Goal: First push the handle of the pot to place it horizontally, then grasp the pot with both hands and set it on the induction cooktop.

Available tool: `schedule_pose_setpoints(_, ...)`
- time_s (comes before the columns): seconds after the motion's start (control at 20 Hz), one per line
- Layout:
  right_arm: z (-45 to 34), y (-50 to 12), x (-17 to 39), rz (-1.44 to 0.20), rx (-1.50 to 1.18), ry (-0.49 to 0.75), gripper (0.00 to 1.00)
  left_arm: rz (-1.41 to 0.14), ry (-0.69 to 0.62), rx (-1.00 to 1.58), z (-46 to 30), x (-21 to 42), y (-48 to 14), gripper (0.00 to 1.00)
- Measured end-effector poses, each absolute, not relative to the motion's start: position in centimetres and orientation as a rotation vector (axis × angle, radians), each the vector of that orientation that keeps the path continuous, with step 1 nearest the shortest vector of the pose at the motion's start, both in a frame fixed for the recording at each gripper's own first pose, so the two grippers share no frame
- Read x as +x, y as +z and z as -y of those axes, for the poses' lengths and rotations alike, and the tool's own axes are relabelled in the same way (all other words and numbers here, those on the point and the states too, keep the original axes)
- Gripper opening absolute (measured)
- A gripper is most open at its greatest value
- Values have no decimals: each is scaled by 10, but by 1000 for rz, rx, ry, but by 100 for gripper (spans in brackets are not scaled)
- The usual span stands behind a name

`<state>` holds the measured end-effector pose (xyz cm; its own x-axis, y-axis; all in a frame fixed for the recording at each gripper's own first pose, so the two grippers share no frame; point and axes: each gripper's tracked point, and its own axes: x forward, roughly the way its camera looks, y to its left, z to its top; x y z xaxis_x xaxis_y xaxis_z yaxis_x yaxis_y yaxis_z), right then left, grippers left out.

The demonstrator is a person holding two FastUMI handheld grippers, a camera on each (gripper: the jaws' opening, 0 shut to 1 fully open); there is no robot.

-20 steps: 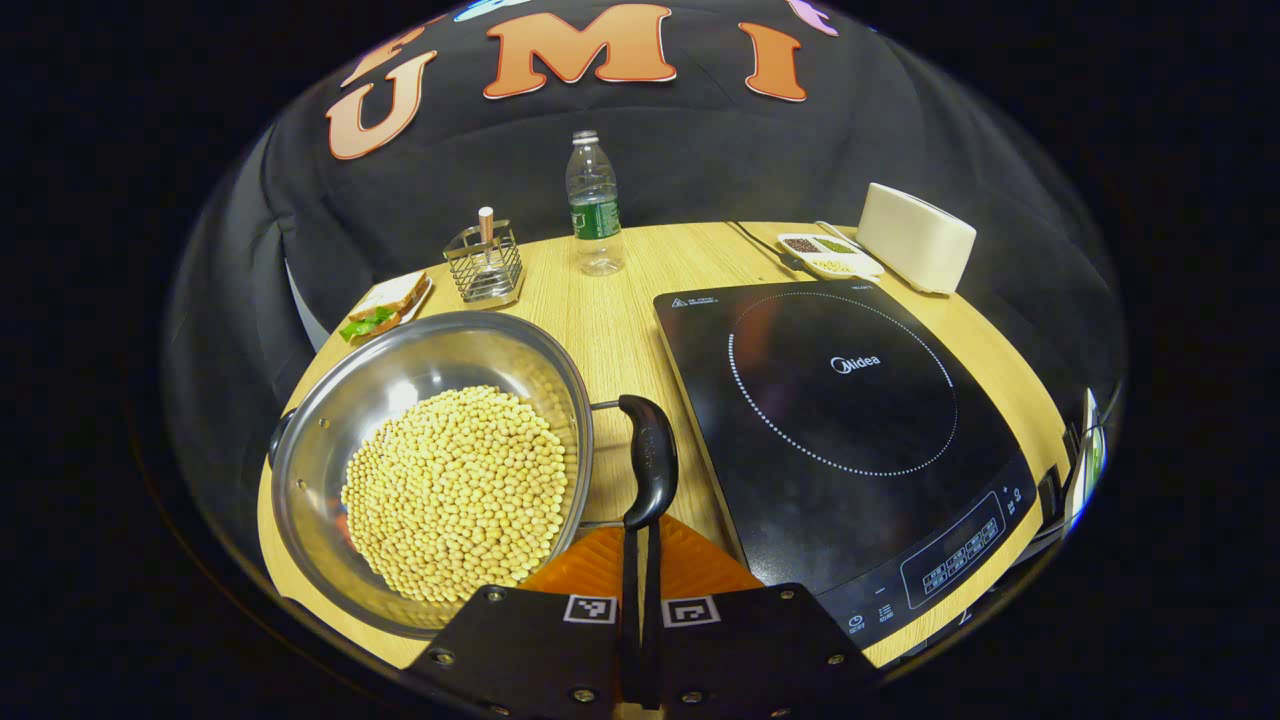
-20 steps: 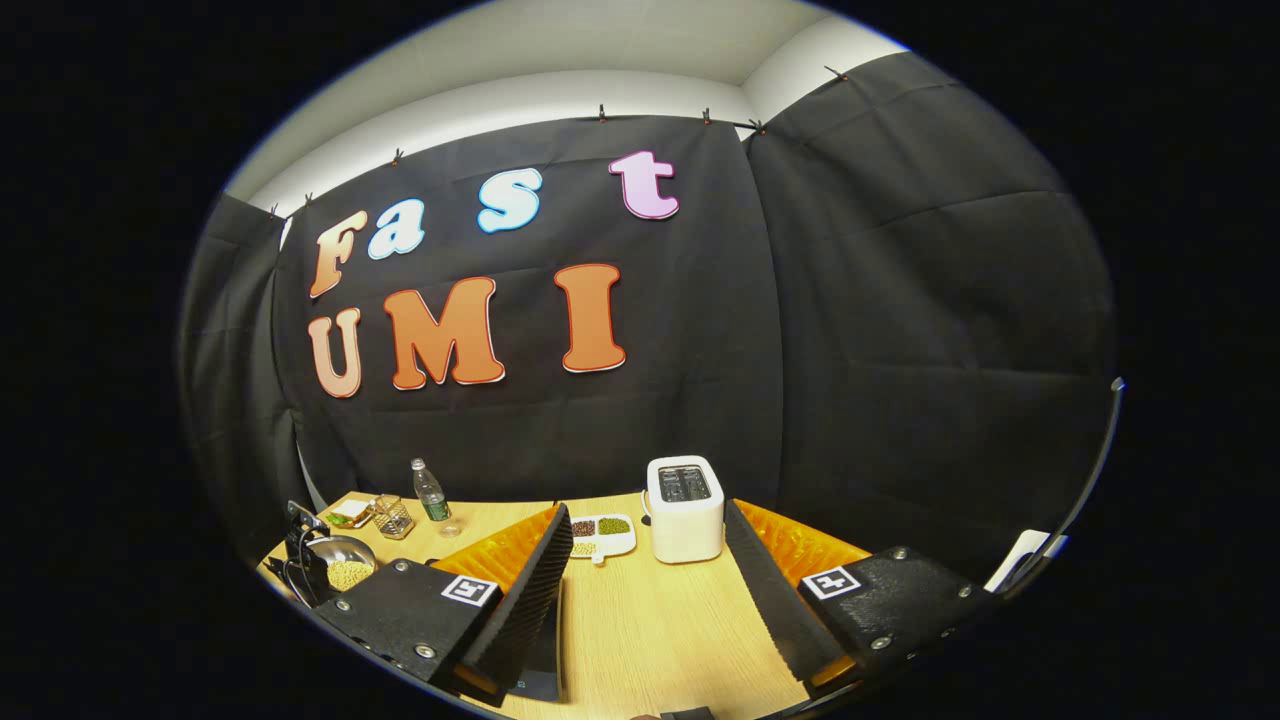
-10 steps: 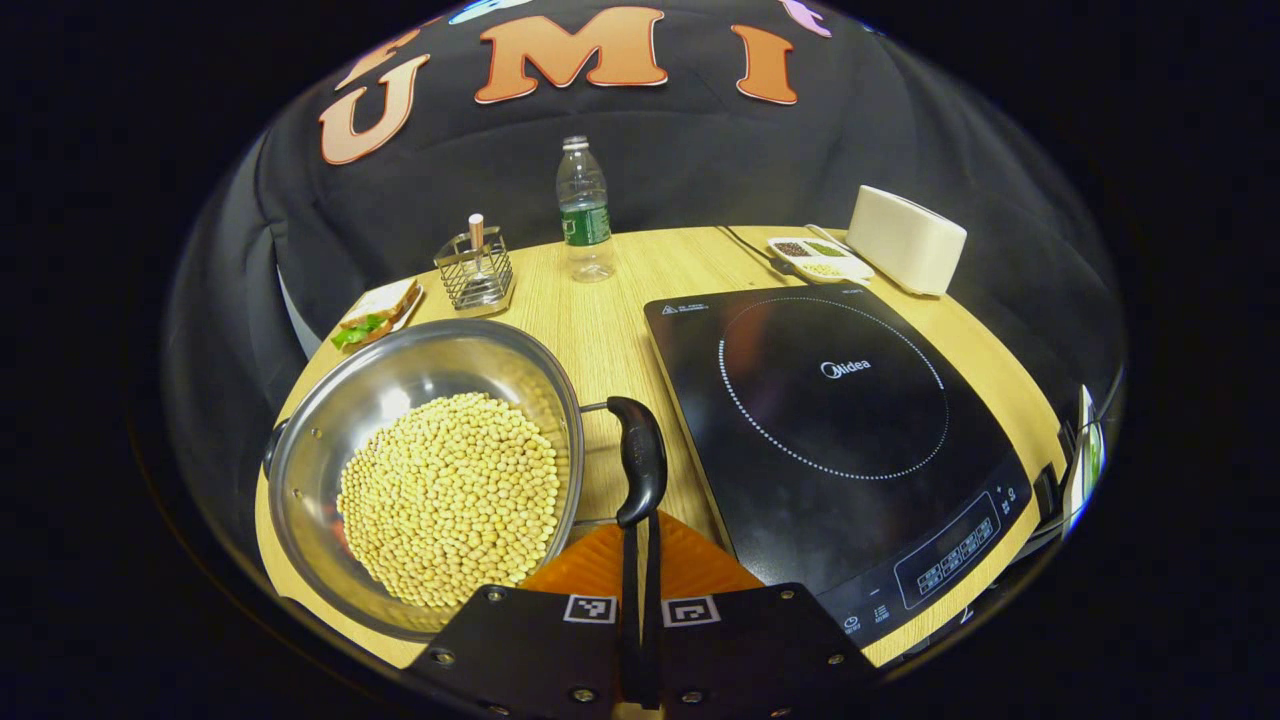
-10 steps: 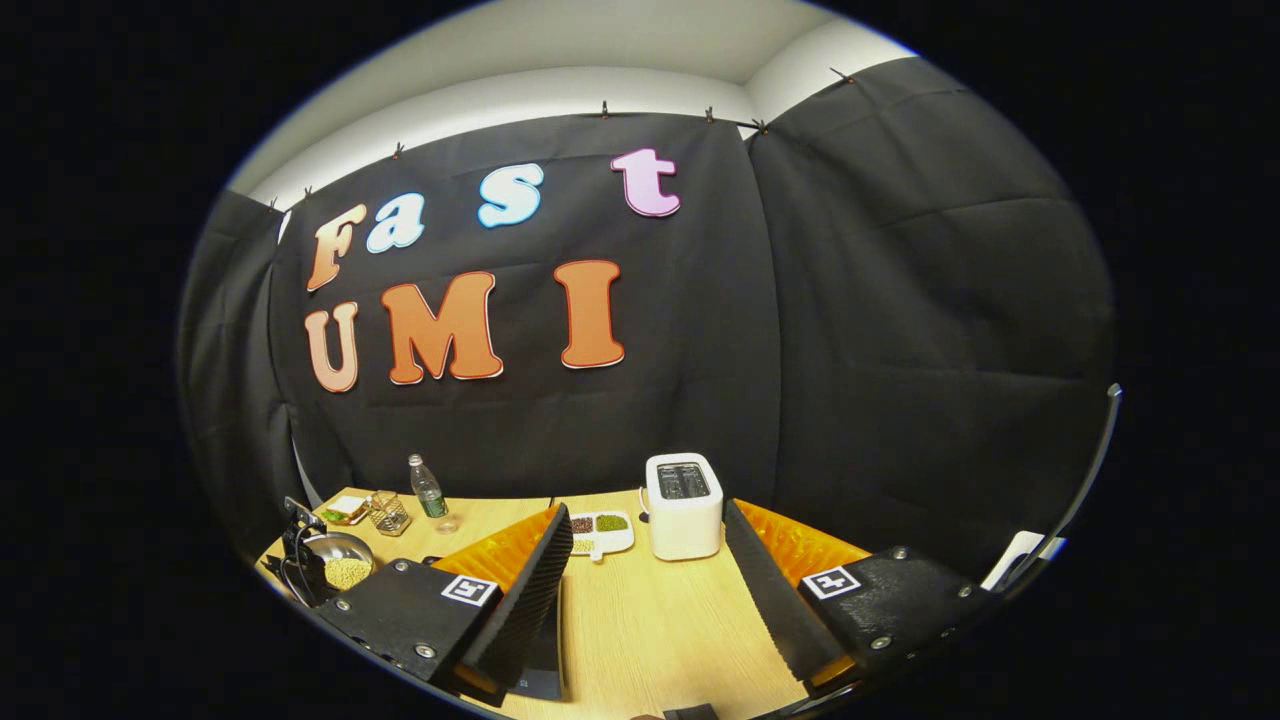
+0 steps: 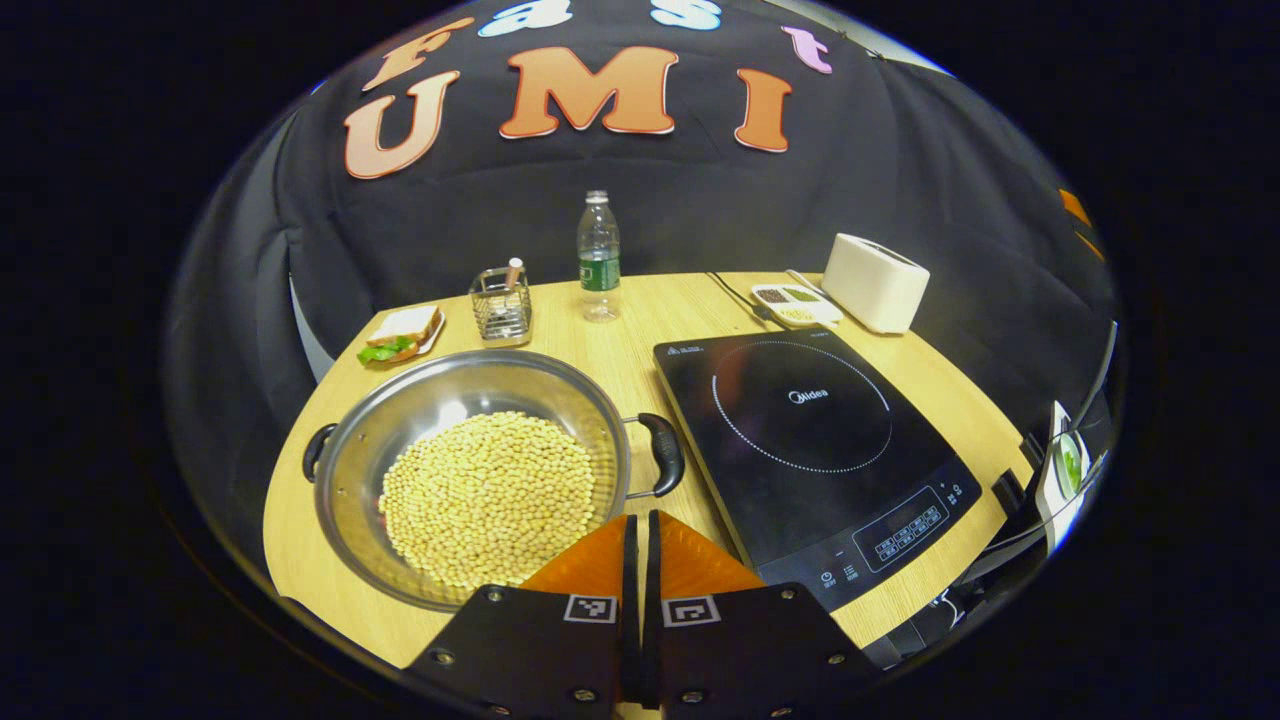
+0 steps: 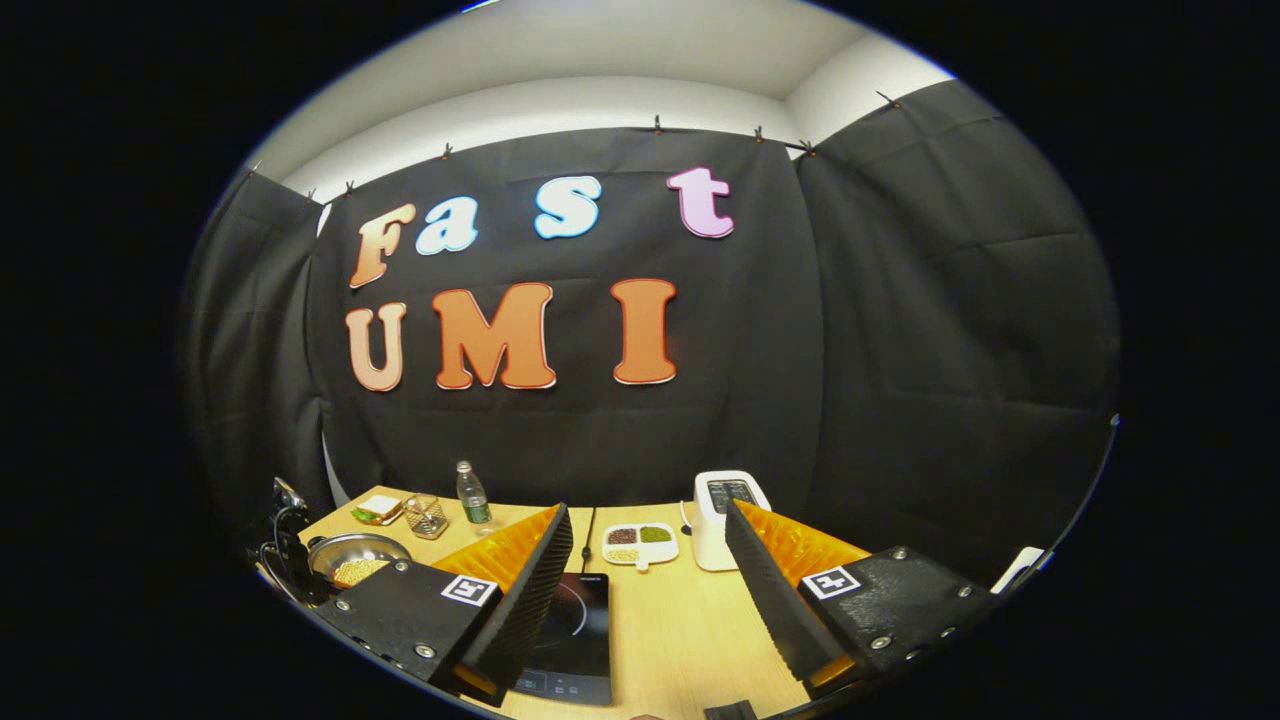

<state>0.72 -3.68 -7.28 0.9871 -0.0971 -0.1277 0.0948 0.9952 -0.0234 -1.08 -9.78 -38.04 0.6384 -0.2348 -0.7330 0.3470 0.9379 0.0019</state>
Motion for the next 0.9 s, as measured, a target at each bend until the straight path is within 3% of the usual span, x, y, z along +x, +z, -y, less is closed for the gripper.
schedule_pose_setpoints(0.3, -11, -70, 10, -126, -28, -36, 95, -697, -226, 166, 14, -4, -327, 2)
schedule_pose_setpoints(0.35, -19, -70, 12, -126, -30, -26, 100, -681, -203, 161, -2, -4, -321, 2)
schedule_pose_setpoints(0.4, -28, -71, 14, -127, -32, -14, 95, -667, -181, 158, -16, -3, -315, 2)
schedule_pose_setpoints(0.7, -73, -92, 27, -166, -33, 55, 95, -600, -78, 203, -88, -1, -296, 2)
schedule_pose_setpoints(0.75, -78, -96, 30, -172, -28, 61, 100, -586, -65, 202, -96, 2, -292, 2)
schedule_pose_setpoints(0.85, -90, -107, 40, -188, -21, 71, 95, -573, -44, 202, -110, 3, -290, 2)
schedule_pose_setpoints(0.9, -95, -115, 44, -198, -21, 75, 100, -569, -33, 208, -116, 5, -290, 2)
